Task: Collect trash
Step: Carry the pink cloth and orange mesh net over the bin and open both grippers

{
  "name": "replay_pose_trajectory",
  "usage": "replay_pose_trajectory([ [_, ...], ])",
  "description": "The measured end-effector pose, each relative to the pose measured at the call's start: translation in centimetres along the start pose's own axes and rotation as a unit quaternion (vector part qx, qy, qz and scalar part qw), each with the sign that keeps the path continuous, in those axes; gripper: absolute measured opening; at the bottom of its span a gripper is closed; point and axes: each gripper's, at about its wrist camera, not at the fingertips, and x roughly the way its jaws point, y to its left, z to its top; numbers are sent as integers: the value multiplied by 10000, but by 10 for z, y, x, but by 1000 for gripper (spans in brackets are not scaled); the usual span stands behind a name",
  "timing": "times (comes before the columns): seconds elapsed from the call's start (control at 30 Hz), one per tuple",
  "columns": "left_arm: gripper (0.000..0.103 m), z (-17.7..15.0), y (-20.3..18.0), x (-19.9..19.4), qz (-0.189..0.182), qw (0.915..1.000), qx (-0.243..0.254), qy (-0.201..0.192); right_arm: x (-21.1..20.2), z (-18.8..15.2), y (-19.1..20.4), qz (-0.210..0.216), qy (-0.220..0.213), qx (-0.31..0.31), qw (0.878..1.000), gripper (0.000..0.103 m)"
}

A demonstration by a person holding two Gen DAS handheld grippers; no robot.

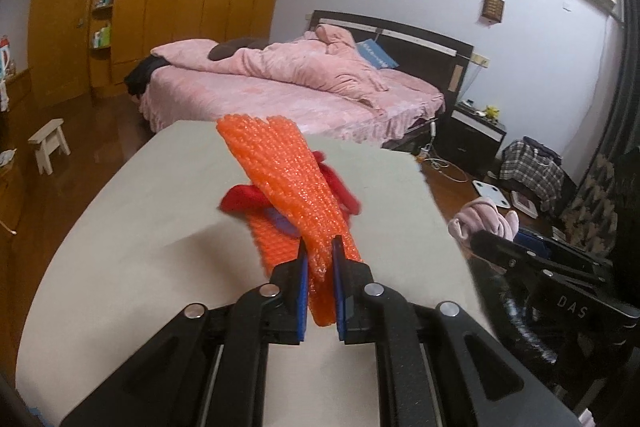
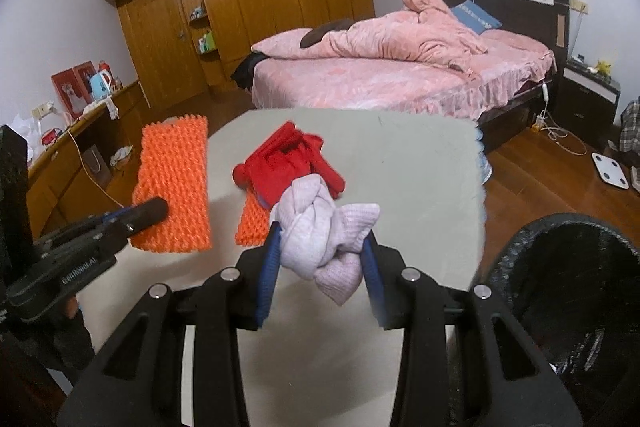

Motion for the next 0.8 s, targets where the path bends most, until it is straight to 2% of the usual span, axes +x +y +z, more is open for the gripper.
replay_pose_trajectory([
  [0.4, 10, 8, -62, -8, -523, 9979, 372, -121, -57, 1, -30, -264, -428, 198, 9985, 37],
  [0.8, 10, 6, -130, -6, -1201, 9895, 791, -121, -108, -16, -82, -876, -641, 516, 9928, 37],
])
